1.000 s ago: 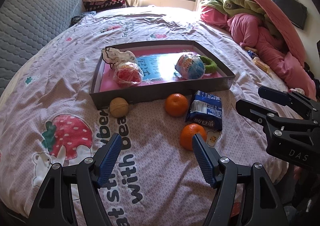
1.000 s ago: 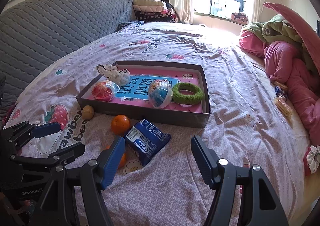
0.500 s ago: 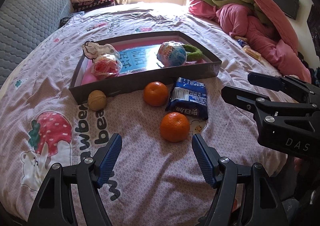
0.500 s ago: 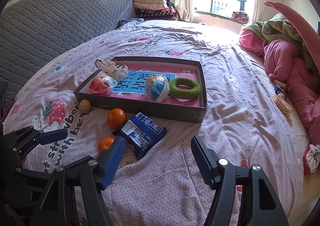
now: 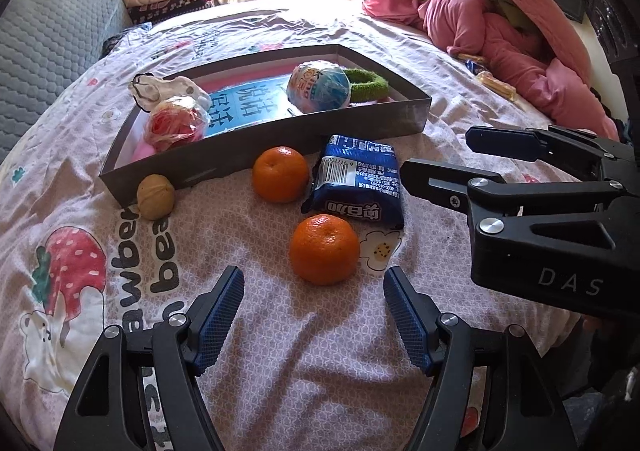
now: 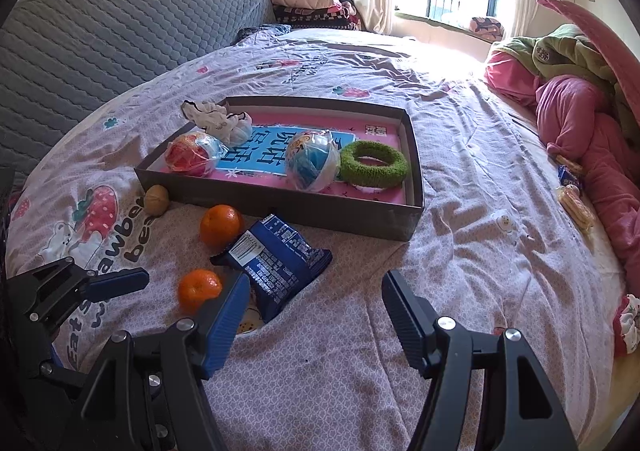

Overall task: Organize objects
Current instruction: 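Grasp the blue snack packet with the right tool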

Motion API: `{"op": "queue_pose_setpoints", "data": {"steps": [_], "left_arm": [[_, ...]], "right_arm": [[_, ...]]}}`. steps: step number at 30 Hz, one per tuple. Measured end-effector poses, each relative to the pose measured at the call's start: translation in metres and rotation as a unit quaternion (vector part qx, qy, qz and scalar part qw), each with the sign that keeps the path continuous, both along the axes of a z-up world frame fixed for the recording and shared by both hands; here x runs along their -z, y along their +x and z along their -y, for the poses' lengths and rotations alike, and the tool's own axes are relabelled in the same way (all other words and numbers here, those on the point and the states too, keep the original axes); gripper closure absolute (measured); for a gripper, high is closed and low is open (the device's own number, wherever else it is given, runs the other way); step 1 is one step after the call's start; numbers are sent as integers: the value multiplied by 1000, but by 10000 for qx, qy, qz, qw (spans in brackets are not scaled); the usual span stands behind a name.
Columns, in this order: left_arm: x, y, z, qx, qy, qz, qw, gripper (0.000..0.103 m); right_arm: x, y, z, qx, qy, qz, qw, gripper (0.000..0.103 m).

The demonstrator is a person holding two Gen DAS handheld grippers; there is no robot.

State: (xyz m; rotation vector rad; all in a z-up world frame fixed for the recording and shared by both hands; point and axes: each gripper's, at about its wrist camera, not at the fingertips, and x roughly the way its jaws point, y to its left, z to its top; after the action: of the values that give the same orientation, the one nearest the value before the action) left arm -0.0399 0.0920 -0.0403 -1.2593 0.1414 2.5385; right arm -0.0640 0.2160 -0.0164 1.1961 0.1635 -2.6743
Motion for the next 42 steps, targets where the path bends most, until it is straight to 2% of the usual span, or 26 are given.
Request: {"op": "queue_pose_setpoints", "data": {"steps": [18,22,33,39,42], "left_arm": [[13,-14,-1,-19,121,50,9999,29],[14,-19,-1,-31,143,23,9999,29],[19,-29,2,-104,201,-33,9997,29],[20,-33,4,-135,250,-56,9996,29],[20,-34,4,-142,282,-64,9995,30]], "right_arm": [[25,-24,11,-677,295,305,9968,34],[30,-30,13,-857,292,372,9952,30],[40,-44,19,-1105,89,521,9925,28],[41,-47,22,-1243,-3,510,9909,37],[41,-47,23,-1309,-95,547,9898,45]]}}
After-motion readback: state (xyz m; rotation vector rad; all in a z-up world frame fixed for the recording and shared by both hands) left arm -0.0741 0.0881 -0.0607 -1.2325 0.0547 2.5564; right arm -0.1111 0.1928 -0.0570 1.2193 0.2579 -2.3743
